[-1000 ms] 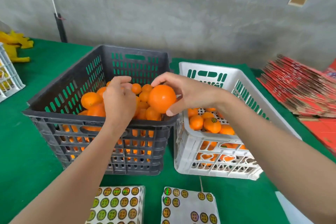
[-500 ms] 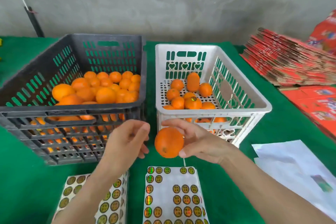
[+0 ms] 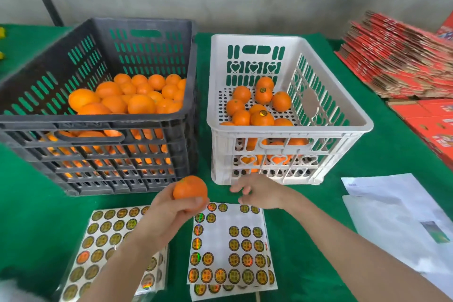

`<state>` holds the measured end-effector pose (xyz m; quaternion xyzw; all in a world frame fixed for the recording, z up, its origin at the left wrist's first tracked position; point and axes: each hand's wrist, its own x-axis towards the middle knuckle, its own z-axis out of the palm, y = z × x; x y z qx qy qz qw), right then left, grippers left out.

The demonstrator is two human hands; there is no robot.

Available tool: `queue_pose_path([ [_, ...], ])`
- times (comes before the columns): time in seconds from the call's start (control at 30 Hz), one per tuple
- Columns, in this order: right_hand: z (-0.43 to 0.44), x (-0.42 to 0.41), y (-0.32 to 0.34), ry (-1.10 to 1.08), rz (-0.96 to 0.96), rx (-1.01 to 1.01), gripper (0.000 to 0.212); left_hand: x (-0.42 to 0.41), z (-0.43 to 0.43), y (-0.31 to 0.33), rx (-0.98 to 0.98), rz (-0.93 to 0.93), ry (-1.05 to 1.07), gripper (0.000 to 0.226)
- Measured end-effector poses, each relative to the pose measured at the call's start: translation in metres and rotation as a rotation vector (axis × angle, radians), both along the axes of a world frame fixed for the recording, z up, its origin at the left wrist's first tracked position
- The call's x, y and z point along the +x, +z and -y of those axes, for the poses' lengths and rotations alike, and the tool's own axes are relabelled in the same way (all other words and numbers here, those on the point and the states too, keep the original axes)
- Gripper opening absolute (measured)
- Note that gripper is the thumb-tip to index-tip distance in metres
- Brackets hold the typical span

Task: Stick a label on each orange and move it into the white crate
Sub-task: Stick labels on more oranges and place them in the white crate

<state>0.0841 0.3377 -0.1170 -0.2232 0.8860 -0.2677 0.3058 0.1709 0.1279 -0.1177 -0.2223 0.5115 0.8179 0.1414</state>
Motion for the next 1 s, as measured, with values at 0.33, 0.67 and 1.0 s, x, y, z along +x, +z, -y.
queue_pose_path([
  [0.33, 0.028, 0.014, -0.051, 0.042, -0.25, 0.398, 0.048, 0.004, 0.013, -0.026, -0.022, 0.133, 0.157, 0.047],
  [0.67, 0.021, 0.016, -0.044, -0.083, -0.394, -0.072, 0.015, 0.008, 0.011, -0.031, -0.046, 0.071, -0.067, 0.091],
  [1.0, 0.029, 0.049, -0.03, -0.086, -0.861, -0.202, 0.011, -0.004, -0.009, -0.025, 0.083, 0.007, -0.109, 0.093],
])
